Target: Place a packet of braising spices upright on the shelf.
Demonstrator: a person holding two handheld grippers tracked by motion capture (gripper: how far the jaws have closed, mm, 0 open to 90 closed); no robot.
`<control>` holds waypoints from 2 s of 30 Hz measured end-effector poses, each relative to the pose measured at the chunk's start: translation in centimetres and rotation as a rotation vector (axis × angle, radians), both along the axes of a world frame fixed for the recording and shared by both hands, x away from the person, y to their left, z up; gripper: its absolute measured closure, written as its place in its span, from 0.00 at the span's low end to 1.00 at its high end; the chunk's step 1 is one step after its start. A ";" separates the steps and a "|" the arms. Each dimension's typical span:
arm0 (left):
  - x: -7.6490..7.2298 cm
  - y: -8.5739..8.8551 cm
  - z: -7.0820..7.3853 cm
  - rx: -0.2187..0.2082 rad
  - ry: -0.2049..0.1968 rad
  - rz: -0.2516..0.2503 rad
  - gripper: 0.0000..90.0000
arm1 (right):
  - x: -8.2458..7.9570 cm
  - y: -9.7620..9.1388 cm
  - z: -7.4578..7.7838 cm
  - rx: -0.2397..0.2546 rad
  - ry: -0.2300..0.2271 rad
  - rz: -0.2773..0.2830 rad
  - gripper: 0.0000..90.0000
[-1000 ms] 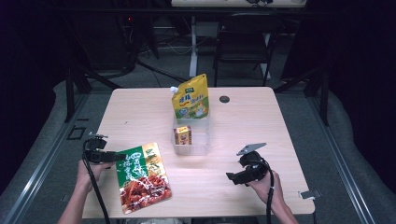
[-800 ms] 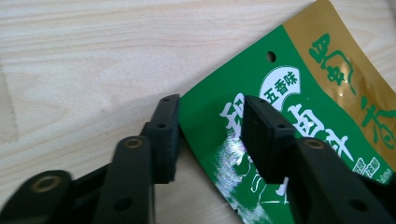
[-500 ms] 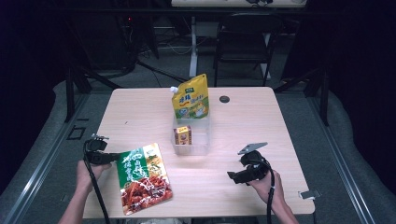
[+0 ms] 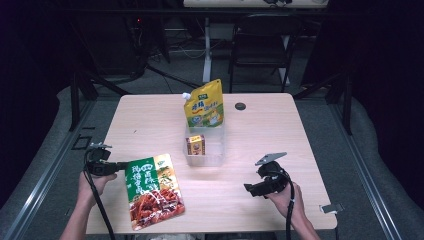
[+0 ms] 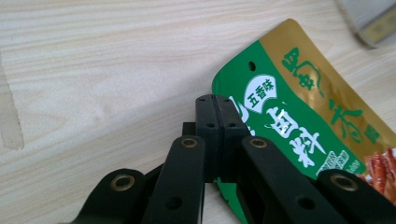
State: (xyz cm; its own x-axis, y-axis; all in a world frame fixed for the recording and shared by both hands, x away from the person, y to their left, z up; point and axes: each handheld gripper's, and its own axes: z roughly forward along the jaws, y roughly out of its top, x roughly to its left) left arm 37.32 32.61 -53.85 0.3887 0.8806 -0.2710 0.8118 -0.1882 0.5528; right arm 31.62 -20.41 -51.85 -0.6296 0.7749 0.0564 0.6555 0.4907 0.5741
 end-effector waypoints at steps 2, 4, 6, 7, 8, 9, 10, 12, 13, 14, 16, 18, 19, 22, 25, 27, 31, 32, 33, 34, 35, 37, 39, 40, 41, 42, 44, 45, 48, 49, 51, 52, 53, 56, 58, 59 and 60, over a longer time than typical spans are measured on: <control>-0.1 -0.1 0.3 -0.001 -0.007 -0.003 1.00 | 0.0 0.0 0.0 -0.001 0.001 -0.001 0.21; -0.2 -0.3 0.6 0.000 -0.018 -0.008 1.00 | 0.0 -0.1 0.0 0.001 0.000 -0.004 0.21; -0.3 -0.4 0.9 0.001 -0.028 -0.013 1.00 | 0.0 -0.1 0.0 0.001 -0.001 -0.005 0.21; -0.3 -0.4 1.0 0.001 -0.032 -0.015 1.00 | 0.0 -0.1 0.0 0.001 0.000 -0.004 0.21; -0.3 -0.5 1.2 0.000 -0.036 -0.017 1.00 | 0.0 -0.1 0.0 0.000 -0.001 -0.004 0.21; -0.4 -0.5 1.4 0.001 -0.040 -0.020 1.00 | 0.0 -0.1 0.0 0.000 0.000 -0.005 0.21; -0.5 -0.6 1.6 -0.002 -0.045 -0.017 1.00 | 0.0 -0.1 0.0 0.000 0.000 -0.005 0.21; -0.6 -0.7 2.1 -0.001 -0.056 -0.019 1.00 | 0.0 -0.1 0.0 0.004 0.000 -0.007 0.21; -0.7 -0.8 2.3 -0.002 -0.063 -0.021 1.00 | 0.0 -0.1 0.0 0.009 0.001 -0.006 0.21; -0.8 -0.9 2.5 0.000 -0.065 -0.028 1.00 | 0.0 -0.1 0.0 0.010 0.002 -0.007 0.21; -0.9 -1.1 2.8 0.002 -0.081 -0.029 1.00 | 0.0 -0.1 0.0 0.009 0.001 -0.006 0.21; -0.9 -1.3 3.2 0.008 -0.080 -0.037 1.00 | 0.0 -0.1 0.0 0.008 0.001 -0.005 0.21; -0.9 -1.4 3.3 0.005 -0.086 -0.033 1.00 | 0.0 -0.2 0.0 0.005 -0.001 -0.006 0.21; -0.9 -1.5 3.7 0.006 -0.093 -0.042 1.00 | 0.0 -0.2 0.0 0.005 -0.004 -0.011 0.21; -0.9 -1.6 4.2 0.007 -0.103 -0.043 1.00 | 0.1 -0.3 0.0 0.013 -0.002 -0.009 0.21; -1.0 -1.7 4.6 0.006 -0.108 -0.044 1.00 | 0.1 -0.4 0.0 0.009 0.000 -0.007 0.21; -0.9 -1.7 5.0 0.005 -0.116 -0.047 1.00 | 0.1 -0.4 0.0 0.009 0.001 -0.008 0.21; -0.9 -1.7 5.1 0.001 -0.121 -0.041 1.00 | 0.1 -0.4 0.0 0.010 0.001 -0.008 0.21; -0.9 -1.7 5.2 0.005 -0.121 -0.046 1.00 | 0.1 -0.4 0.0 0.013 0.002 -0.009 0.21; -0.8 -1.7 5.3 0.002 -0.123 -0.047 1.00 | 0.1 -0.4 0.0 0.010 0.000 -0.010 0.21; -0.8 -1.8 5.5 0.002 -0.130 -0.046 1.00 | 0.1 -0.4 0.0 0.010 0.002 -0.010 0.21; -0.7 -1.9 5.8 0.004 -0.141 -0.047 1.00 | 0.1 -0.4 0.0 0.009 0.004 -0.013 0.21; -0.7 -1.9 6.2 0.007 -0.152 -0.046 1.00 | 0.1 -0.4 0.0 0.010 0.003 -0.015 0.21; -0.6 -2.0 6.5 0.010 -0.155 -0.046 1.00 | 0.1 -0.3 0.0 0.009 0.004 -0.014 0.21; -0.5 -2.0 6.7 0.012 -0.163 -0.048 1.00 | 0.1 -0.3 0.0 0.009 0.003 -0.014 0.21; -0.5 -2.0 6.9 0.012 -0.169 -0.049 1.00 | 0.1 -0.3 0.0 0.010 0.004 -0.015 0.21; -0.3 -2.1 7.5 0.016 -0.177 -0.054 1.00 | 0.1 -0.3 0.0 0.010 0.003 -0.015 0.21; -0.3 -2.2 7.7 0.013 -0.182 -0.054 1.00 | 0.1 -0.3 0.0 0.009 0.004 -0.016 0.21; -0.1 -2.4 8.3 0.026 -0.198 -0.063 1.00 | 0.1 -0.4 0.0 0.010 0.005 -0.013 0.21; -0.1 -2.5 8.4 0.024 -0.204 -0.062 1.00 | 0.1 -0.4 0.0 0.010 0.004 -0.017 0.21; 0.1 -2.6 8.8 0.029 -0.210 -0.063 1.00 | 0.1 -0.4 -0.1 0.010 0.007 -0.019 0.21; 0.1 -2.7 8.9 0.030 -0.218 -0.066 1.00 | 0.1 -0.4 -0.1 0.010 0.007 -0.019 0.21; 0.2 -2.8 9.0 0.033 -0.219 -0.067 1.00 | 0.1 -0.4 -0.1 0.010 0.007 -0.018 0.21; 0.4 -2.9 9.6 0.041 -0.229 -0.070 1.00 | 0.1 -0.4 0.0 0.004 0.011 -0.014 0.21; 0.5 -3.0 10.0 0.045 -0.238 -0.074 1.00 | 0.1 -0.4 -0.1 0.008 0.011 -0.013 0.21; 0.5 -3.2 10.2 0.050 -0.248 -0.078 1.00 | 0.1 -0.3 -0.1 0.012 0.010 -0.017 0.21; 0.5 -3.3 10.4 0.056 -0.259 -0.077 1.00 | 0.2 -0.3 -0.1 0.010 0.010 -0.017 0.21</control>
